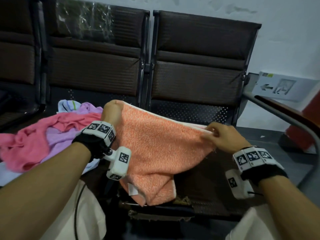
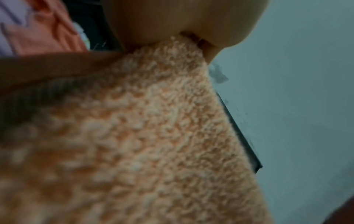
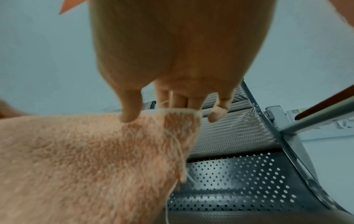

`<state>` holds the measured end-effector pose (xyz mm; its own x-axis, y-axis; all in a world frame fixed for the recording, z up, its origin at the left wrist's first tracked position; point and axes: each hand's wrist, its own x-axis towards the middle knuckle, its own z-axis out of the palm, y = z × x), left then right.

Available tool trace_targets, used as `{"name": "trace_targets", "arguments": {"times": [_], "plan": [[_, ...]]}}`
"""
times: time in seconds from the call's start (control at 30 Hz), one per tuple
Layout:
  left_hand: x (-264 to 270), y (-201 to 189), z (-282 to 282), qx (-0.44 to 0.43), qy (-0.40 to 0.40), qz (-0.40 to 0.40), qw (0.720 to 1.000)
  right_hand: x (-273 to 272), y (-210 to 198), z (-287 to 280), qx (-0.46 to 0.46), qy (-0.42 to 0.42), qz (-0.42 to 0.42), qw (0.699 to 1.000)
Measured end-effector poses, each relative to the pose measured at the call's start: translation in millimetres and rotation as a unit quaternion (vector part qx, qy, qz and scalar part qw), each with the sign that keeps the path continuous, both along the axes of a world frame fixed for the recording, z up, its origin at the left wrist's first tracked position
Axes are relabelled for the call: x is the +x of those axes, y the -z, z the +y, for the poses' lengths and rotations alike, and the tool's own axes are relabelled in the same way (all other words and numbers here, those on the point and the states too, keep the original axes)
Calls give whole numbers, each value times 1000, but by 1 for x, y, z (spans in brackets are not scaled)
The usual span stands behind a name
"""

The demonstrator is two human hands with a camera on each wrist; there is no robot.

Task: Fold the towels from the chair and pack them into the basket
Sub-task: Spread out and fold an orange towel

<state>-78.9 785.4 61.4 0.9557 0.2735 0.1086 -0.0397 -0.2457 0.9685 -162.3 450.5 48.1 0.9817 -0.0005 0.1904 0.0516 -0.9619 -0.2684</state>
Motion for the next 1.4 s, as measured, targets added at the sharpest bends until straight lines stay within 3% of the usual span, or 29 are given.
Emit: {"name": "trace_targets", "arguments": {"times": [0.07,0.23,0.33,0.43,0.57,0.77,0.87,1.0,1.1,1.17,1.23,1.33,1.4], "plan": [[-2,-1,-2,56,-22,-13,998,-3,-1,0,44,3,-31,999],[-5,8,-5,102,-6,-39,994,-4,2,4,-38,-6,-16,999],[-7,10,-2,99,14,-37,994,-2,7,6,-34,-25,-20,999],[-8,7,-1,61,26,-22,998,-5,8,6,15,-14,-8,1000],[-20,-7,-7,-47,28,-15,998,-12,-5,11,99,46,-87,990],[-42,-40,-28,-54,90,-31,994,-12,-52,25,267,157,-213,927],[-53,-78,-37,-148,102,-35,983,-11,-82,30,335,194,-243,890],[-63,-117,-43,-237,197,10,951,-12,-112,34,349,200,-290,868],[-72,-139,-40,-271,243,-5,931,-23,-137,26,353,198,-350,845],[-64,-148,-30,-203,188,-56,959,-29,-149,16,341,206,-384,833],[-49,-146,-18,-42,99,-98,989,-33,-153,8,322,207,-393,836],[-36,-123,-9,129,21,-122,984,-27,-141,5,301,189,-371,858],[-26,-104,-9,150,0,-121,981,-19,-125,6,299,190,-348,868]]}}
